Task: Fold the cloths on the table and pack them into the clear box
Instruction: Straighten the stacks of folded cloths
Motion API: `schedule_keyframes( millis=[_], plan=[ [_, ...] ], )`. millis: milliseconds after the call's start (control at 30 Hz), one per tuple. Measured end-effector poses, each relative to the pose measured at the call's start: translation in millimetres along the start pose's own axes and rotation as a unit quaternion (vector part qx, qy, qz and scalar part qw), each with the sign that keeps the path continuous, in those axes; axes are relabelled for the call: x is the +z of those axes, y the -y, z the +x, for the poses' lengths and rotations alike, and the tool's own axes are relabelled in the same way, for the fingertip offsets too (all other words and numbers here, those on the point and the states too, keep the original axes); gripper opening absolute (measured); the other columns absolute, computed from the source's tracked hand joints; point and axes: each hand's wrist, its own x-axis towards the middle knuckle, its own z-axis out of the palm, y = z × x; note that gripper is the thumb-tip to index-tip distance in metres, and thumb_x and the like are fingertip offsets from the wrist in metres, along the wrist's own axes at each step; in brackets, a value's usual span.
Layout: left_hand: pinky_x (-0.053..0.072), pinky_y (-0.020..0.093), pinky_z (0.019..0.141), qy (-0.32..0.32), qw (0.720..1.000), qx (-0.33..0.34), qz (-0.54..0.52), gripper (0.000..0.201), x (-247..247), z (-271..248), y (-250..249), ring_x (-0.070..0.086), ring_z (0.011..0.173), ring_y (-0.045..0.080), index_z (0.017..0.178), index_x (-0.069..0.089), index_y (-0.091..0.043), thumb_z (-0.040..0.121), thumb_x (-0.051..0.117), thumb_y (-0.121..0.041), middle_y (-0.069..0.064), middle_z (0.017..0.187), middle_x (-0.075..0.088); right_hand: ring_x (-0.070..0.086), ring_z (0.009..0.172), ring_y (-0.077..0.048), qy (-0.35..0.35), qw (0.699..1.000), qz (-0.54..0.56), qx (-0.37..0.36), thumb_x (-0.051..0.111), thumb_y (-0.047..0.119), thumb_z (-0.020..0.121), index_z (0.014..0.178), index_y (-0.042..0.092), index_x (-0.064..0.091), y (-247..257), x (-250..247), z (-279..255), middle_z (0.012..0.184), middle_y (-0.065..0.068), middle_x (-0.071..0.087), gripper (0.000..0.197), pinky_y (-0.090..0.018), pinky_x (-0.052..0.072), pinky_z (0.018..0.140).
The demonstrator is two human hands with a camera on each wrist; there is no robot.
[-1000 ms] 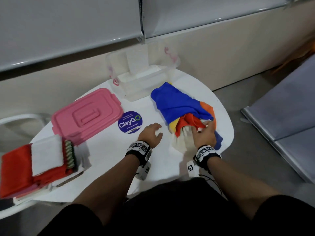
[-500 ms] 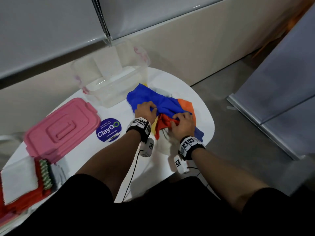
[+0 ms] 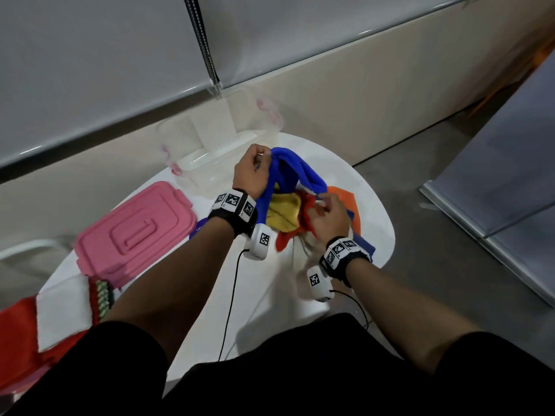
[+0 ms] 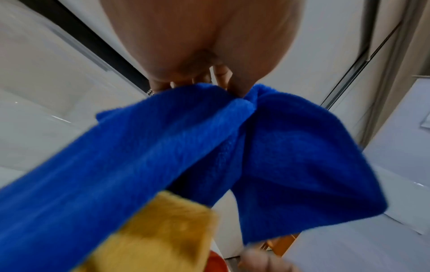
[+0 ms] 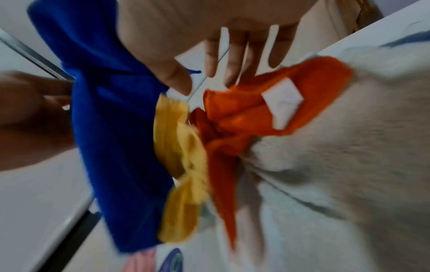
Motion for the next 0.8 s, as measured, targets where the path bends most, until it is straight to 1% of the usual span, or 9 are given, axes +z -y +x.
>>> schedule_keyframes(
  millis=[100,200,300,400,467,567,633,700,800],
  plan=[
    [0.043,0.017,0.067,0.012,0.999,-0.002,0.042,0.023,-3.8,-3.2,-2.3,0.056,0.074,0.009,0.106,0.059,-0.015,0.102,0.044,-0.033,0.003,0.092,0.066,0.062,0.096,-0.012,0.026,0.997,0.068,-0.031,0.065,0.052,0.076,0.107,0.031,0.058,21.0,11.9,-1.5,0.103,0.008,0.064,0.038,-0.039,0.052,0.09],
    [0.042,0.027,0.075,0.04,0.997,-0.024,0.068,0.031,-8.5,-8.9,-3.5,0.057,0.083,0.018,0.104,0.056,-0.016,0.103,0.037,-0.042,0.003,0.093,0.065,0.061,0.096,-0.009,0.004,0.993,0.104,-0.048,0.069,0.058,0.078,0.112,0.03,0.052,38.8,19.5,-2.4,0.104,0.009,0.062,0.046,-0.031,0.053,0.085],
    [0.039,0.031,0.08,0.11,0.989,-0.068,0.072,0.047,-17.2,-13.5,-5.5,0.057,0.086,0.017,0.092,0.054,-0.018,0.098,0.034,-0.06,0.0,0.09,0.062,0.058,0.101,-0.011,-0.023,0.988,0.131,-0.076,0.071,0.042,0.086,0.11,0.028,0.053,49.6,19.7,0.8,0.11,0.007,0.059,0.034,-0.028,0.05,0.09],
    [0.049,0.031,0.077,0.162,0.981,-0.099,0.047,0.054,-31.6,-22.5,2.2,0.064,0.083,0.014,0.087,0.058,-0.021,0.072,0.066,-0.072,0.002,0.09,0.069,0.059,0.098,-0.018,-0.01,0.984,0.159,-0.075,0.072,0.019,0.086,0.093,0.024,0.058,58.4,20.5,7.9,0.1,0.004,0.062,0.017,-0.042,0.048,0.095],
    [0.053,0.035,0.079,0.209,0.971,-0.1,0.052,0.057,-42.2,-28.7,12.3,0.066,0.082,0.017,0.089,0.058,-0.022,0.054,0.084,-0.059,0.005,0.092,0.071,0.055,0.109,-0.016,0.054,0.983,0.171,-0.047,0.074,0.007,0.081,0.11,0.023,0.055,65.5,18.6,9.7,0.118,0.001,0.059,0.038,-0.03,0.049,0.095],
    [0.054,0.038,0.08,0.251,0.958,-0.104,0.094,0.046,-56.4,-37.2,22.0,0.064,0.082,0.022,0.09,0.058,-0.024,0.05,0.08,-0.03,0.006,0.091,0.07,0.048,0.119,-0.01,0.232,0.966,0.089,-0.076,0.07,-0.009,0.074,0.135,0.021,0.047,72.8,21.7,9.0,0.139,-0.001,0.049,0.072,-0.01,0.046,0.083],
    [0.052,0.035,0.077,0.234,0.963,-0.118,0.063,0.035,-64.9,-43.0,24.8,0.061,0.078,0.021,0.088,0.061,-0.026,0.055,0.072,-0.02,0.005,0.086,0.068,0.06,0.099,-0.014,0.326,0.939,-0.029,-0.109,0.074,-0.001,0.075,0.117,0.019,0.061,73.2,29.0,5.3,0.112,-0.001,0.065,0.048,-0.028,0.052,0.083],
    [0.051,0.034,0.08,0.2,0.971,-0.126,0.036,0.029,-75.5,-47.7,28.2,0.062,0.079,0.019,0.088,0.065,-0.024,0.061,0.072,-0.016,0.007,0.087,0.07,0.058,0.074,-0.014,0.326,0.928,-0.114,-0.136,0.075,0.014,0.081,0.087,0.024,0.063,71.3,35.8,0.5,0.078,0.004,0.063,0.017,-0.032,0.048,0.074],
    [0.052,0.035,0.086,0.149,0.979,-0.14,0.013,0.014,-101.3,-53.4,36.9,0.065,0.082,0.019,0.089,0.067,-0.022,0.082,0.073,-0.011,0.007,0.087,0.073,0.061,0.072,-0.012,0.281,0.948,-0.068,-0.136,0.07,0.021,0.088,0.085,0.032,0.06,70.3,41.7,-3.3,0.077,0.006,0.066,0.015,-0.028,0.048,0.068]
  ],
)
